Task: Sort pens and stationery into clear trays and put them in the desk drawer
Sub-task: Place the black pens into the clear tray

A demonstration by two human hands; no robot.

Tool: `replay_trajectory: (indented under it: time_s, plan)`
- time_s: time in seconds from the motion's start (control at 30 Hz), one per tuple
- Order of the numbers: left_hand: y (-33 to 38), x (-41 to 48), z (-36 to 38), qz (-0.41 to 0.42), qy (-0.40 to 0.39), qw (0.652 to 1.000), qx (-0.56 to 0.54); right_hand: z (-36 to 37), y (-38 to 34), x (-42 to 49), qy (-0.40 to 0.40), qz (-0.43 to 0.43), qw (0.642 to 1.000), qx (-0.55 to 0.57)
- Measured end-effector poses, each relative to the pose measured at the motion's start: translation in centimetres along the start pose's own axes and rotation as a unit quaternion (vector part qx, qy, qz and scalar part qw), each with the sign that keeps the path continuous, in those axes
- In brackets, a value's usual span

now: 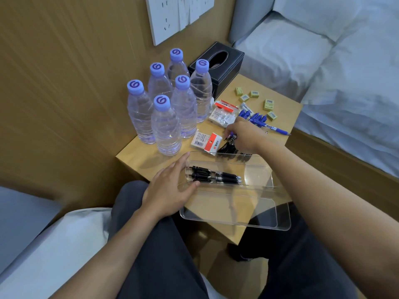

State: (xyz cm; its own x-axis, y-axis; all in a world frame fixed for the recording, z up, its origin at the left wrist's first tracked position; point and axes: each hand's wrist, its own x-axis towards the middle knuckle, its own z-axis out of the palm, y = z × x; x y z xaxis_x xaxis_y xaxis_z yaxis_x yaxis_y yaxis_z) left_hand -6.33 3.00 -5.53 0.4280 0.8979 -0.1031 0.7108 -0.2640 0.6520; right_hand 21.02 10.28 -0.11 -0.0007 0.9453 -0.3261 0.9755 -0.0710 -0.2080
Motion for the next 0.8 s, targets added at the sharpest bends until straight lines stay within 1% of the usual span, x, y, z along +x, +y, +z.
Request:
replay_trajectory:
  time_s: [0.1, 0.2, 0.3, 0.37, 0.47, 0.57, 0.67, 0.73, 0.8]
  plan:
    - [0.0, 0.1, -0.2, -0.002, -0.01, 1.0, -0.002, 1.1, 0.0, 0.2, -0.001, -0.007, 1.0, -0.005]
    - [0.1, 0.3, -0.4, -0.01, -0.019, 1.0, -0.009, 1.7, -0.2, 0.1, 0.018, -0.006, 1.0, -0.013]
    - [0.1, 0.5, -1.0, -0.014, -0.056, 0.998, -0.021, 2.0, -0.1, 0.2, 0.029, -0.009, 0.999, -0.03]
    - [0.1, 0.6, -1.7, -0.006, -0.08, 0.997, -0.005, 2.0, 0.0, 0.3, 0.021, -0.011, 0.999, -0.044]
    - [-0.1, 0.2, -2.6, 0.021, -0.088, 0.994, 0.057, 1.7, -0.1, 0.2, 0.03, -0.023, 0.998, -0.057]
    - [-0.4, -0.3, -2.9, 0.029, -0.085, 0.992, 0.086, 1.5, -0.1, -0.7, 0.078, -0.036, 0.995, -0.06]
    - [-0.4, -0.2, -2.8, 0.025, -0.086, 0.992, 0.094, 1.5, -0.3, -2.5, 0.164, -0.039, 0.984, -0.062]
    - [-0.4, 0.1, -2.7, 0.027, -0.083, 0.992, 0.088, 1.3, -0.7, -3.9, 0.211, -0.039, 0.976, -0.029]
    - [-0.4, 0.3, -2.7, 0.026, -0.079, 0.993, 0.086, 1.3, -1.5, -5.4, 0.238, -0.047, 0.97, 0.019]
